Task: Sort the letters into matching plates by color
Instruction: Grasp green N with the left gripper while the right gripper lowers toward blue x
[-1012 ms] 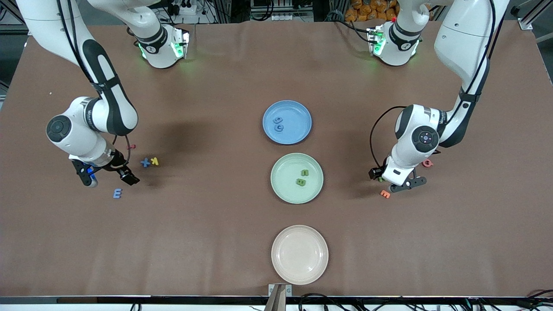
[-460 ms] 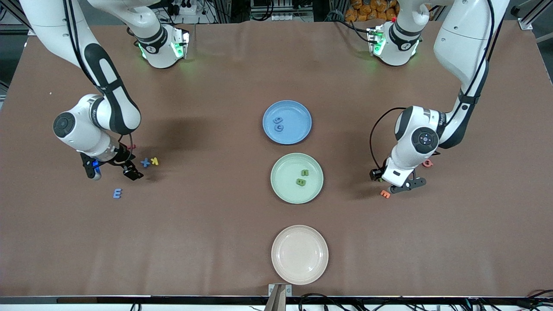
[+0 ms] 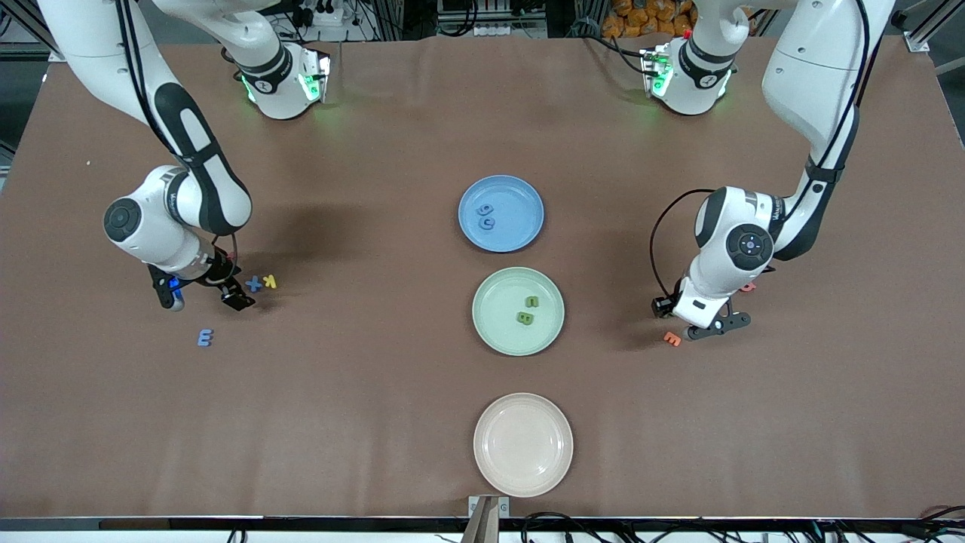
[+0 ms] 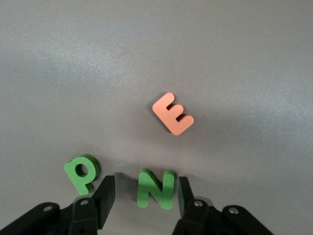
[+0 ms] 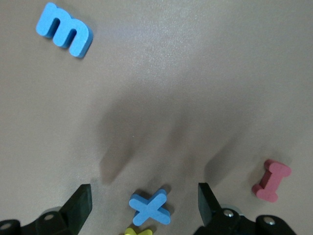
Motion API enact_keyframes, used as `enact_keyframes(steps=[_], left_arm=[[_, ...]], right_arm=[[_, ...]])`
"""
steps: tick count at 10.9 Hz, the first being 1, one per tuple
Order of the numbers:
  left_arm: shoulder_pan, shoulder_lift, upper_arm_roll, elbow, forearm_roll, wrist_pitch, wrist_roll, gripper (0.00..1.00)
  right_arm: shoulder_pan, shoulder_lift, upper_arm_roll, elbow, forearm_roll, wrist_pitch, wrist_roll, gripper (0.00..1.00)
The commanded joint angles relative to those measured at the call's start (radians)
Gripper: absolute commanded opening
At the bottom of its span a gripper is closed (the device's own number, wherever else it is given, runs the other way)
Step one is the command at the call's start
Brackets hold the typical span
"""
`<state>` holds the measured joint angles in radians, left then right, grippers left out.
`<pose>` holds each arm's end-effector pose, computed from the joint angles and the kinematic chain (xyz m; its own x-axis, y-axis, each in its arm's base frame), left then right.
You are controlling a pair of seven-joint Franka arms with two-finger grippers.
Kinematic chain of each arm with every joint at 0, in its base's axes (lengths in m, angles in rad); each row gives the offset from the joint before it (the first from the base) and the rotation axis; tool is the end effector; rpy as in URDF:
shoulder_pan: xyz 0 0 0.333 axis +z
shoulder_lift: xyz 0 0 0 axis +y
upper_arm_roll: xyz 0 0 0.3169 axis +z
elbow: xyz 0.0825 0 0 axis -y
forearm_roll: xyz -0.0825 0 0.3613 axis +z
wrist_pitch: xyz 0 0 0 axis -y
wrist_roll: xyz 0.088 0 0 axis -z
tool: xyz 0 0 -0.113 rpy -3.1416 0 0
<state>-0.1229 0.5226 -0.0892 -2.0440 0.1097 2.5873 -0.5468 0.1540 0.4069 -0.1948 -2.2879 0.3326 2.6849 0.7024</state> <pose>0.5726 -0.1241 0.1981 0.9674 0.2516 0.0283 0.2517 -0.9678 -0.0008 0.5174 -0.0335 0.1913 0.5186 -0.8538 -0.0470 -0.8548 -0.5163 -0.0523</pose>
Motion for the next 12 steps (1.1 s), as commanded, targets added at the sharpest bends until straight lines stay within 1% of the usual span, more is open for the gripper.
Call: enact_keyframes(steps=[1, 3, 4, 5, 6, 8, 10, 11, 12], left_arm=[[0.006, 0.017, -0.006, 0.021, 0.010, 0.008, 0.010, 0.59], [0.006, 0.023, -0.006, 0.027, 0.010, 0.008, 0.008, 0.59], [0.006, 0.028, -0.006, 0.033, 0.010, 0.008, 0.008, 0.59], [0.006, 0.031, -0.006, 0.034, 0.010, 0.008, 0.008, 0.55], [0.006, 0.033, -0.006, 0.036, 0.010, 0.008, 0.008, 0.50], [0.005, 0.034, -0.006, 0.039, 0.007, 0.008, 0.007, 0.49], [0.003, 0.042, -0.007, 0.042, 0.007, 0.008, 0.004, 0.48], [0.003, 0.042, -0.007, 0.042, 0.007, 0.008, 0.004, 0.39], [0.002, 0.042, -0.007, 0.044, 0.007, 0.008, -0.001, 0.29]], right_arm=[[0.007, 0.012, 0.009, -0.012, 0.016, 0.033, 0.008, 0.91], [0.010, 0.012, 0.009, -0.019, 0.016, 0.033, 0.003, 0.90], [0.012, 0.012, 0.009, -0.022, 0.016, 0.033, -0.001, 0.87], [0.015, 0.010, 0.009, -0.025, 0.016, 0.033, -0.006, 0.83], [0.018, 0.009, 0.009, -0.027, 0.016, 0.033, -0.006, 0.83], [0.018, 0.004, 0.009, -0.033, 0.016, 0.033, -0.006, 0.83], [0.018, 0.004, 0.009, -0.033, 0.016, 0.033, -0.007, 0.79], [0.022, 0.001, 0.011, -0.035, 0.016, 0.032, -0.007, 0.75], [0.024, 0.000, 0.011, -0.041, 0.014, 0.033, -0.007, 0.69]])
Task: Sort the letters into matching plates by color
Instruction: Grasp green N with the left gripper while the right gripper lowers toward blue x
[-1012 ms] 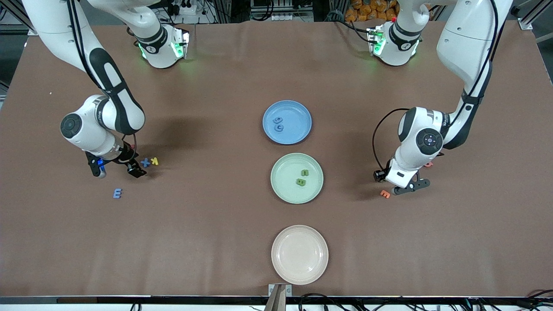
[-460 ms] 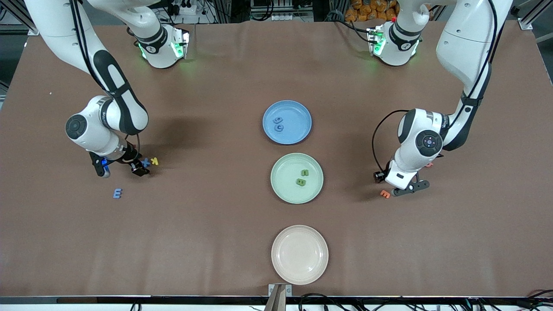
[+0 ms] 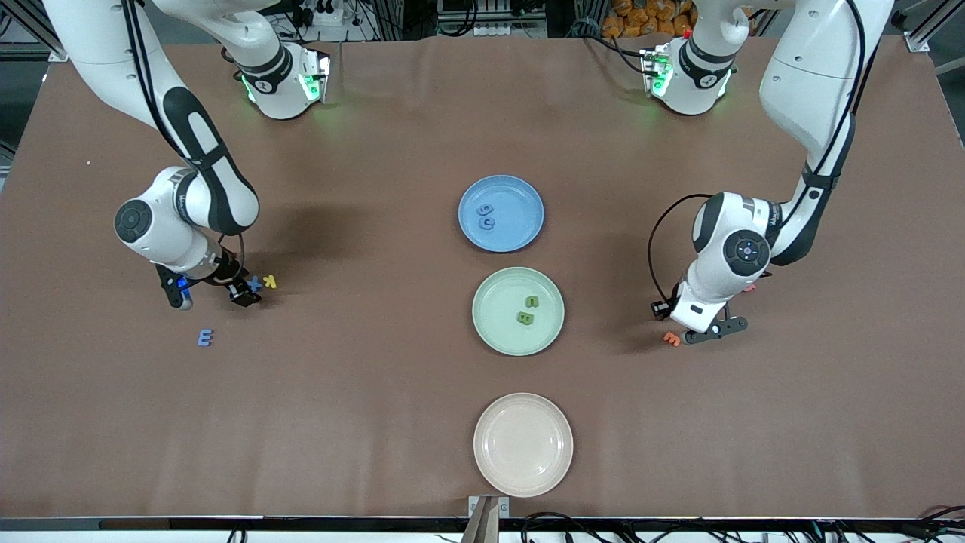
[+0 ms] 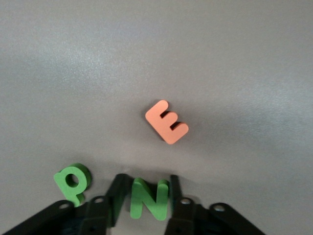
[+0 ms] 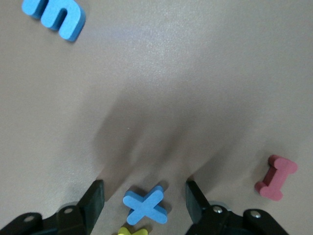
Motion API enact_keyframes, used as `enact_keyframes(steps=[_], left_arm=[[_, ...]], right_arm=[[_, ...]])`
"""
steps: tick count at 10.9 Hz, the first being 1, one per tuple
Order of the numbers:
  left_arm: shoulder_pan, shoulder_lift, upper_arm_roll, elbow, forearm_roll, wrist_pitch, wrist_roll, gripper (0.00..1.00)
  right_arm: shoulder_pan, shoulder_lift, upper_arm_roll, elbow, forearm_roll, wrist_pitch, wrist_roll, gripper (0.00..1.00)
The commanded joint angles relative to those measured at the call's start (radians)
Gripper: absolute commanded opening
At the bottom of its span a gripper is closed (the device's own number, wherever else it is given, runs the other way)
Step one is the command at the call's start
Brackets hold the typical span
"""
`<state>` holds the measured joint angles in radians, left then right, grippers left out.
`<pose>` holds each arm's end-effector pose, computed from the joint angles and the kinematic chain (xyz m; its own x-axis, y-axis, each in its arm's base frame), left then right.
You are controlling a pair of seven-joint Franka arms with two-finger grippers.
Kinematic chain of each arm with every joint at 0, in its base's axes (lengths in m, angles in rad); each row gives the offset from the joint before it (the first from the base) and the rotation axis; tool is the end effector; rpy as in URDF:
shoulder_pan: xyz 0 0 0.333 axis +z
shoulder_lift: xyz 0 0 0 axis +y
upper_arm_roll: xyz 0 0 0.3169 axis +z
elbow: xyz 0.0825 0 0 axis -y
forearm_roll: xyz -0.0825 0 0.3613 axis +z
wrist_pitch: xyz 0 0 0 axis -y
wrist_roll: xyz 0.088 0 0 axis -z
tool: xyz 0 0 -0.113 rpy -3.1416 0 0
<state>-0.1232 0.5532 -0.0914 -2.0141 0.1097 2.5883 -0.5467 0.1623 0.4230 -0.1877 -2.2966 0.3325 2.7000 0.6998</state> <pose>0.5791 -0.1267 0.1909 0.9677 0.2508 0.0271 0.2508 -0.9680 0.0026 0.5136 -0.0266 0.1815 0.5315 -0.8457 -0.0488 -0.8470 -0.5300 -0.0411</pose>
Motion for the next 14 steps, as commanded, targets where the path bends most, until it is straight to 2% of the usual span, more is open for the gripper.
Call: enact_keyframes(steps=[1, 2, 3, 5, 7, 10, 14], left_arm=[[0.001, 0.011, -0.008, 0.014, 0.007, 0.009, -0.005, 0.20], [-0.001, 0.011, -0.010, 0.014, 0.005, 0.007, -0.009, 0.08], [-0.001, 0.011, -0.010, 0.018, 0.005, 0.007, -0.009, 0.00], [-0.003, 0.004, -0.010, 0.034, 0.005, 0.004, -0.018, 0.00], [-0.009, -0.007, -0.025, 0.049, 0.005, -0.005, -0.019, 0.00], [-0.013, -0.039, -0.092, 0.069, 0.004, -0.014, -0.053, 0.00], [-0.088, -0.026, -0.155, 0.196, 0.004, -0.094, -0.188, 0.00]], right_arm=[[0.017, -0.019, 0.005, -0.035, 0.014, 0.017, -0.005, 0.64], [0.020, -0.020, 0.005, -0.037, 0.014, 0.018, -0.008, 0.61], [0.022, -0.023, 0.005, -0.038, 0.014, 0.017, -0.008, 0.58], [0.023, -0.032, 0.005, -0.052, 0.014, 0.017, -0.028, 0.50], [0.022, -0.035, 0.005, -0.058, 0.014, 0.017, -0.042, 0.46], [0.022, -0.038, 0.007, -0.058, 0.014, 0.017, -0.055, 0.39], [0.022, -0.038, 0.005, -0.061, 0.014, 0.014, -0.068, 0.37]])
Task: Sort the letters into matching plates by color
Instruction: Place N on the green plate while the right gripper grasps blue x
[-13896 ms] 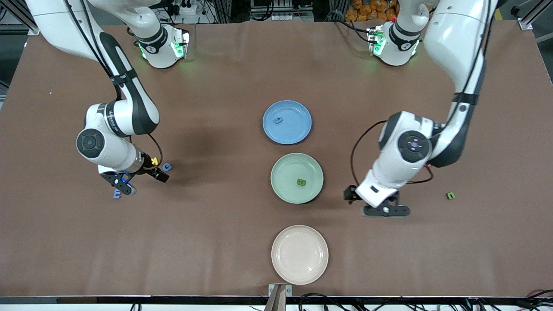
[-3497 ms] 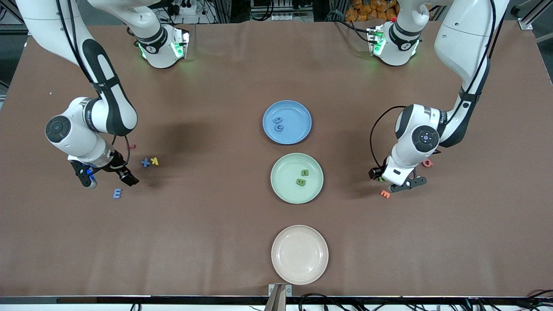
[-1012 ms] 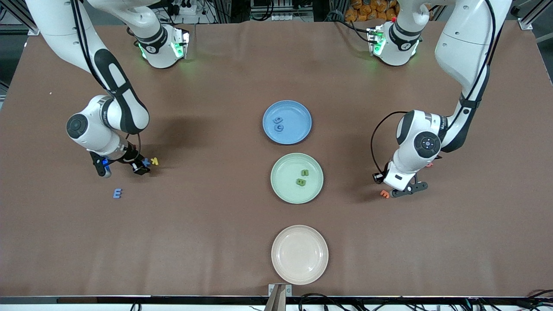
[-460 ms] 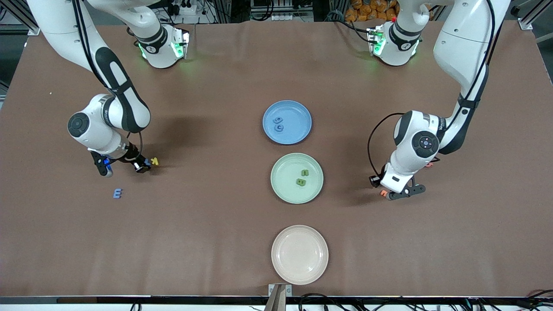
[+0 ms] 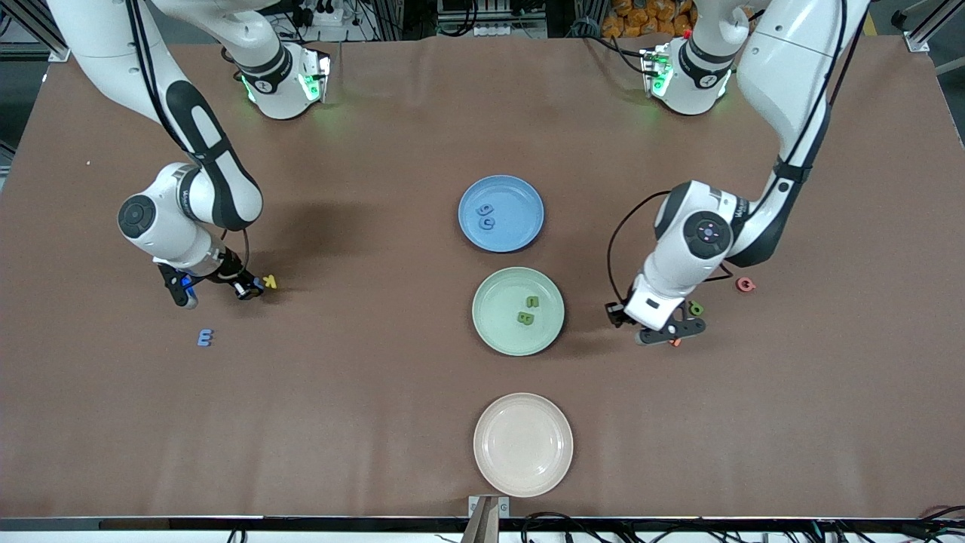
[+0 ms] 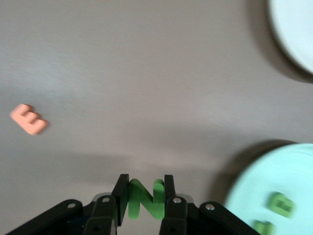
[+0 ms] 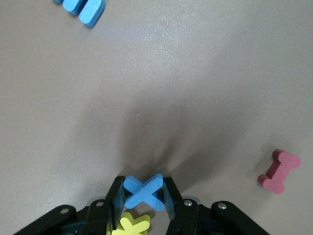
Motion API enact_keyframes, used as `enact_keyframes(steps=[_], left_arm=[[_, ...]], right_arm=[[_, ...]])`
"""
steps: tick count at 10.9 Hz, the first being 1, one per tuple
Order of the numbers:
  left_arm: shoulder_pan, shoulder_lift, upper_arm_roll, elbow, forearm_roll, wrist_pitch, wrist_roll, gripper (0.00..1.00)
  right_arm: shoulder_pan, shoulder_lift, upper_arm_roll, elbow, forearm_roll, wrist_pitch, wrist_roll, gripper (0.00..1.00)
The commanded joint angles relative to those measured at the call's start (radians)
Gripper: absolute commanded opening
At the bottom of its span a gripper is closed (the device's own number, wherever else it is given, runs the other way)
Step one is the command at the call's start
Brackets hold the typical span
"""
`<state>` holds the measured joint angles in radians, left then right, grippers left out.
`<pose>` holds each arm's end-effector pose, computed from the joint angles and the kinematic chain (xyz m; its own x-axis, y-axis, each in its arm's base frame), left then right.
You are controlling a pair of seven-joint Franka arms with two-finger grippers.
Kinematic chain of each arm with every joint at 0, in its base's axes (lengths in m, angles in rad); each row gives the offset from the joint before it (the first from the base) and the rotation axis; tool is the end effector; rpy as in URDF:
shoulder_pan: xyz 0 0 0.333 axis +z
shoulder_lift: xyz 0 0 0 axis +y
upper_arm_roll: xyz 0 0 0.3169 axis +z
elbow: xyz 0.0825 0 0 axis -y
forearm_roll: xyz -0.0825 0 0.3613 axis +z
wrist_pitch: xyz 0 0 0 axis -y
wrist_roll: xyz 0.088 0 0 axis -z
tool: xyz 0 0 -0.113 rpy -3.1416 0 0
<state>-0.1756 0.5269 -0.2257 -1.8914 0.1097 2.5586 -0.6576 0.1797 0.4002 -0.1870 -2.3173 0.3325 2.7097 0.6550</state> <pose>0.5885 -0.2398 0.2572 0.9722 0.2115 0.1003 0.1983 -0.9719 0.1267 0.5099 -0.0176 0.1873 0.5823 -0.8119 -0.0416 -0.8127 -0.5802 -0.0530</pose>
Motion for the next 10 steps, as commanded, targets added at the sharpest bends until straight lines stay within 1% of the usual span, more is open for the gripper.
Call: enact_keyframes(steps=[1, 2, 4, 6, 8, 10], left_arm=[[-0.053, 0.014, -0.036, 0.092, 0.004, -0.064, -0.144, 0.00], [-0.085, 0.039, -0.040, 0.133, 0.005, -0.064, -0.221, 0.00], [-0.136, 0.097, -0.040, 0.187, 0.010, -0.063, -0.305, 0.00], [-0.165, 0.128, -0.040, 0.195, 0.013, -0.063, -0.352, 0.00], [-0.237, 0.145, -0.035, 0.238, 0.012, -0.061, -0.423, 0.00], [-0.266, 0.168, -0.032, 0.259, 0.015, -0.061, -0.464, 0.00]], right_arm=[[0.004, -0.015, 0.004, -0.037, 0.014, 0.002, -0.035, 0.36], [0.004, -0.015, 0.004, -0.037, 0.014, -0.001, -0.047, 0.35], [0.004, -0.015, 0.004, -0.037, 0.014, -0.002, -0.055, 0.32], [0.004, -0.017, 0.004, -0.037, 0.013, -0.007, -0.083, 0.32], [0.000, -0.047, 0.004, -0.033, 0.010, -0.052, -0.184, 0.31], [-0.009, -0.093, 0.001, -0.018, 0.002, -0.119, -0.291, 0.31]])
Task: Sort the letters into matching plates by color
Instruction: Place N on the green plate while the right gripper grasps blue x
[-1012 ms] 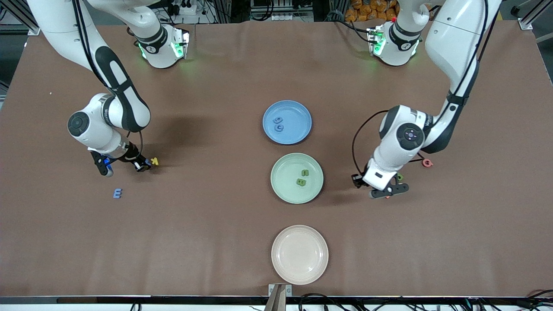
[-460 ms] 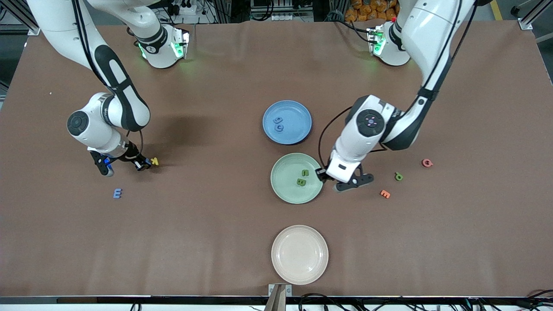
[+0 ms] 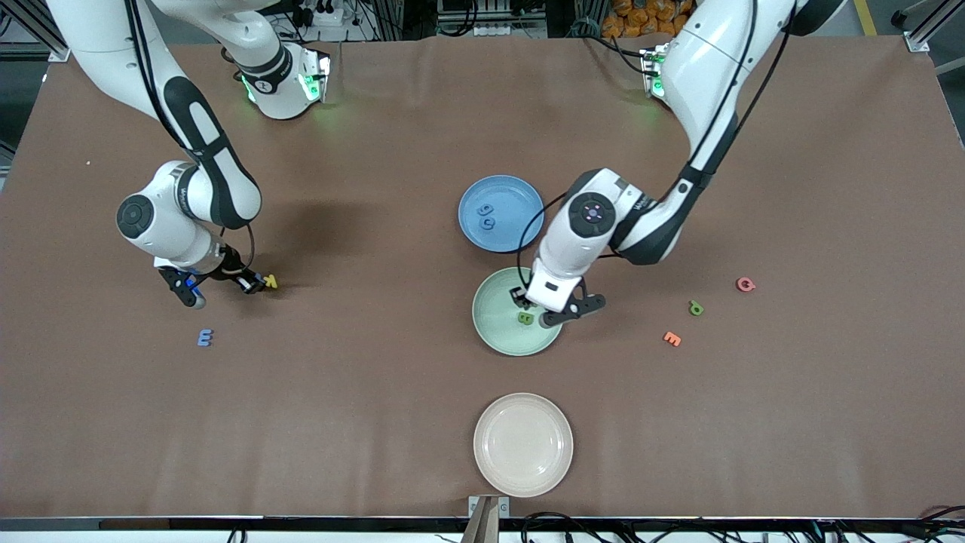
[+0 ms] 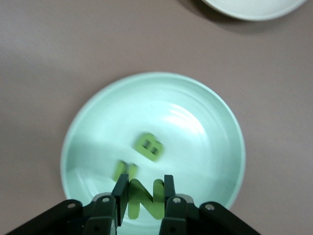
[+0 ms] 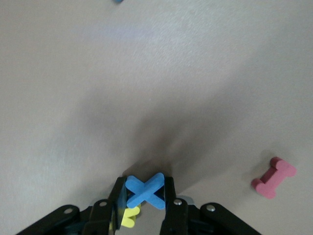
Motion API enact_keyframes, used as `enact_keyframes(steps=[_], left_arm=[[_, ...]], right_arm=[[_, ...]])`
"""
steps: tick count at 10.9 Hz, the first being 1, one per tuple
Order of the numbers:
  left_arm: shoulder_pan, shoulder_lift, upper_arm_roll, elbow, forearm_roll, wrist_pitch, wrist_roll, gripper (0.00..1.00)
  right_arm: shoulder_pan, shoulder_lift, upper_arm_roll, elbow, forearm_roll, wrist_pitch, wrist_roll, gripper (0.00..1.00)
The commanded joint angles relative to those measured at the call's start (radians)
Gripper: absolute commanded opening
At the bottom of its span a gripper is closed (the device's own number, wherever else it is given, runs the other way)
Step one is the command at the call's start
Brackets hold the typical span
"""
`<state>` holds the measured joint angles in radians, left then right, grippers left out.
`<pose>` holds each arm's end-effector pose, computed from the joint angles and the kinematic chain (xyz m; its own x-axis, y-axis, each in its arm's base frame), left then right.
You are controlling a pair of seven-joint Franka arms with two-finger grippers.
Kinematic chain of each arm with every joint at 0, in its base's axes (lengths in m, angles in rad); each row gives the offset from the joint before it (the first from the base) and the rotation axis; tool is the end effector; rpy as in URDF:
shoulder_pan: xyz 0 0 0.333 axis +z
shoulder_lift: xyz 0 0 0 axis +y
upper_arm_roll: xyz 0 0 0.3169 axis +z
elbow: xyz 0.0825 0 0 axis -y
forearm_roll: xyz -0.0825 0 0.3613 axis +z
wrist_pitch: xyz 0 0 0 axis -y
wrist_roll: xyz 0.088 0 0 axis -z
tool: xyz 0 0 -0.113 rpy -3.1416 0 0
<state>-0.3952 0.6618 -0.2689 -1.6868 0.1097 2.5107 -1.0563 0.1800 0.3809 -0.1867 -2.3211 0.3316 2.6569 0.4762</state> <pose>0.5512 -0.4013 0.2534 0.9280 0.3720 0.0191 0.3606 -0.9101 0.2044 0.5054 -0.0148 0.1912 0.7192 -0.6913 -0.0697 -0.6946 -0.7178 -0.0482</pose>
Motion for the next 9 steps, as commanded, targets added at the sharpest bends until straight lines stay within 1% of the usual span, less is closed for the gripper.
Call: enact_keyframes(steps=[1, 3, 4, 5, 6, 7, 8, 9], left_arm=[[-0.066, 0.053, 0.016, 0.068, 0.016, -0.010, -0.083, 0.00], [-0.108, 0.097, 0.017, 0.102, 0.016, 0.011, -0.163, 0.00], [-0.122, 0.116, 0.029, 0.120, 0.016, 0.020, -0.189, 0.05], [-0.128, 0.122, 0.033, 0.128, 0.016, 0.020, -0.191, 0.27], [-0.128, 0.122, 0.034, 0.128, 0.016, 0.020, -0.194, 0.99], [-0.126, 0.120, 0.034, 0.128, 0.016, 0.020, -0.203, 1.00], [-0.125, 0.119, 0.034, 0.128, 0.016, 0.020, -0.205, 1.00], [-0.116, 0.113, 0.034, 0.128, 0.018, 0.020, -0.200, 1.00]], right_arm=[[-0.013, -0.086, 0.000, -0.005, 0.000, -0.083, -0.134, 0.31], [-0.011, -0.102, 0.000, 0.015, -0.061, -0.122, -0.130, 0.31], [-0.001, -0.111, 0.001, 0.020, -0.077, -0.135, -0.127, 0.31], [0.006, -0.115, 0.004, 0.022, -0.113, -0.138, -0.128, 0.30], [0.018, -0.116, 0.007, 0.026, -0.158, -0.144, -0.127, 0.27], [0.041, -0.117, 0.013, 0.029, -0.186, -0.158, -0.126, 0.26], [0.055, -0.123, 0.041, 0.035, -0.230, -0.179, -0.126, 0.26], [0.058, -0.125, 0.074, 0.049, -0.297, -0.201, -0.125, 0.28]])
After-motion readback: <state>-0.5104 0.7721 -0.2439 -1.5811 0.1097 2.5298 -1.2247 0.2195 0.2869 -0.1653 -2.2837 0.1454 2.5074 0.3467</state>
